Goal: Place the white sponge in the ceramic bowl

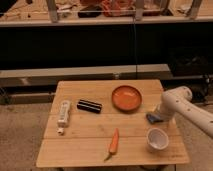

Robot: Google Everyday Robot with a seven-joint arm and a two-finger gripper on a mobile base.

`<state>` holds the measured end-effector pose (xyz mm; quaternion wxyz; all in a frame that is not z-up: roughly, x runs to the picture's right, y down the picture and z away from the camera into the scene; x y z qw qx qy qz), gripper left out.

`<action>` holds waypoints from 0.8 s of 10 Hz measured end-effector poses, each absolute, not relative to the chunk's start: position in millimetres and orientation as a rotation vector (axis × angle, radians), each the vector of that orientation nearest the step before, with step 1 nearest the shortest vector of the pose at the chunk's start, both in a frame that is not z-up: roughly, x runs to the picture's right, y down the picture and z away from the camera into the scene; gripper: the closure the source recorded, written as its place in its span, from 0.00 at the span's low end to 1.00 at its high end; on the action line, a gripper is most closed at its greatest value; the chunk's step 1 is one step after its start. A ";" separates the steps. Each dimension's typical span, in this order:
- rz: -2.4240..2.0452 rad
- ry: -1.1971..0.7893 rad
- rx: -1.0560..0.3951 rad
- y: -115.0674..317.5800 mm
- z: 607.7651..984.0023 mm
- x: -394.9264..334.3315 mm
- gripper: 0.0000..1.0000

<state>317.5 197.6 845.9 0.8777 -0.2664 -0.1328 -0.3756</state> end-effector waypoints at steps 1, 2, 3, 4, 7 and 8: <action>-0.784 -0.278 -0.556 198.2 846.5 316.7 0.20; -0.784 -0.278 -0.557 198.4 846.7 316.4 0.20; -0.784 -0.279 -0.558 199.5 847.2 316.0 0.20; -0.781 -0.278 -0.559 200.1 847.2 316.2 0.20; -0.781 -0.280 -0.563 201.5 848.8 313.8 0.20; -0.783 -0.280 -0.565 202.0 849.7 312.3 0.20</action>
